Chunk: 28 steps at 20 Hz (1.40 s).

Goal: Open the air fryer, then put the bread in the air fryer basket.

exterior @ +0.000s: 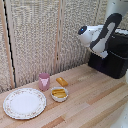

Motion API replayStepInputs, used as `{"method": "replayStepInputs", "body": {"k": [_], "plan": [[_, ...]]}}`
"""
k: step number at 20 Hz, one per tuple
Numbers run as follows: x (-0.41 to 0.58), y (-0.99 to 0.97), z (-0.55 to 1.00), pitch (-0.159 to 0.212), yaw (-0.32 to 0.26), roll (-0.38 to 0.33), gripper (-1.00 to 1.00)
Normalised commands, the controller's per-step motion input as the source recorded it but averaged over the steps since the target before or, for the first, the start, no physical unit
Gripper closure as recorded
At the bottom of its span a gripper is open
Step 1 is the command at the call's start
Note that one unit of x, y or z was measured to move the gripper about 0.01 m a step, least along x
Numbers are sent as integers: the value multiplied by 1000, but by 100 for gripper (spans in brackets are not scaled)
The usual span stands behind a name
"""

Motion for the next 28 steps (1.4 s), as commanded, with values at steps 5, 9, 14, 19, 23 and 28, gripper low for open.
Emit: {"method": "replayStepInputs", "body": {"k": [5, 9, 14, 19, 23, 28], "plan": [[-64, -420, -162, 42, 155, -121, -100], [40, -290, -285, 59, 219, -36, -100], [41, -177, -140, 53, 153, 45, 100], [0, -9, 0, 0, 0, 1, 100], [24, 4, 0, 13, 0, 6, 100], [-14, 178, 32, 59, -5, 116, 100]]}}
